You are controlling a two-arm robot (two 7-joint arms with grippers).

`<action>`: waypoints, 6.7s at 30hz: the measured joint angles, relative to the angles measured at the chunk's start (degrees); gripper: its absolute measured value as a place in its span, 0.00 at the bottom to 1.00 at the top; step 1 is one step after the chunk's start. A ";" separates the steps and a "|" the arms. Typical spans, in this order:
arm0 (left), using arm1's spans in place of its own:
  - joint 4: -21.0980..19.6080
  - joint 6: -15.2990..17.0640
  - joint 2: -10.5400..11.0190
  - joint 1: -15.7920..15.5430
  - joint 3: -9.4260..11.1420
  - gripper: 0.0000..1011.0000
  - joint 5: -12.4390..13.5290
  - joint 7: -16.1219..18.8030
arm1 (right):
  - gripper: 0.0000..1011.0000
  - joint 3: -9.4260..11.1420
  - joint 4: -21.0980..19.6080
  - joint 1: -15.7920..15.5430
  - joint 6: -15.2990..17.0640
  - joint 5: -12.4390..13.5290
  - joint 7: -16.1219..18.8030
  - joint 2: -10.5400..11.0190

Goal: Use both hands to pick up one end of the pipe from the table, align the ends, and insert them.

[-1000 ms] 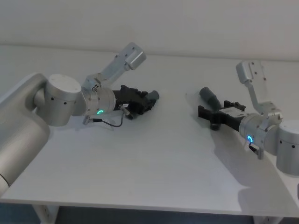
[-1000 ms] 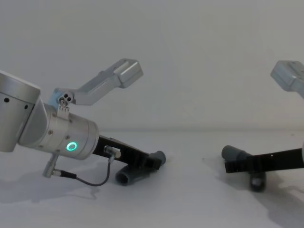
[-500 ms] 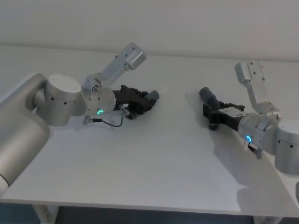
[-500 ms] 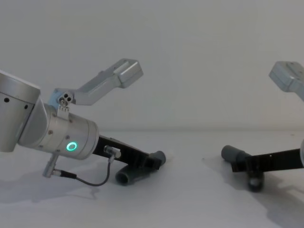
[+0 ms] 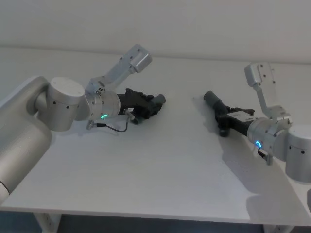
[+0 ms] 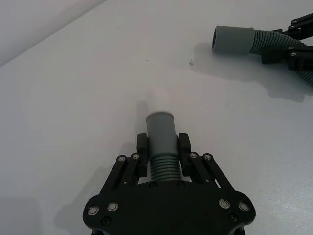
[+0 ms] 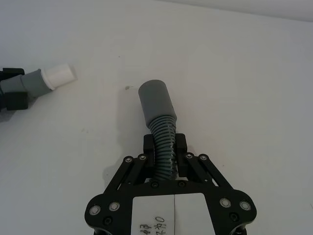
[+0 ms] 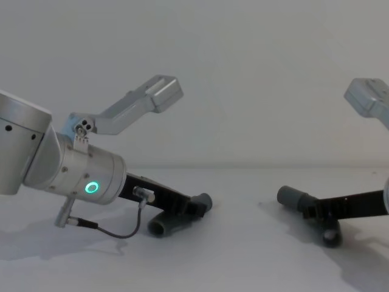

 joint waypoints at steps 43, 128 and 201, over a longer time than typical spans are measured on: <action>-9.31 -8.53 11.09 -4.54 1.99 0.36 4.13 -10.69 | 0.24 -1.20 -2.76 2.04 -17.29 2.11 17.37 7.76; -9.47 -22.87 16.68 -10.63 8.23 0.36 2.10 -23.70 | 0.24 -9.16 8.61 13.90 -18.50 12.79 47.52 16.10; -9.36 -20.74 16.25 -10.61 9.81 0.36 0.02 -22.98 | 0.24 -11.74 10.34 16.17 -18.29 15.68 45.16 17.11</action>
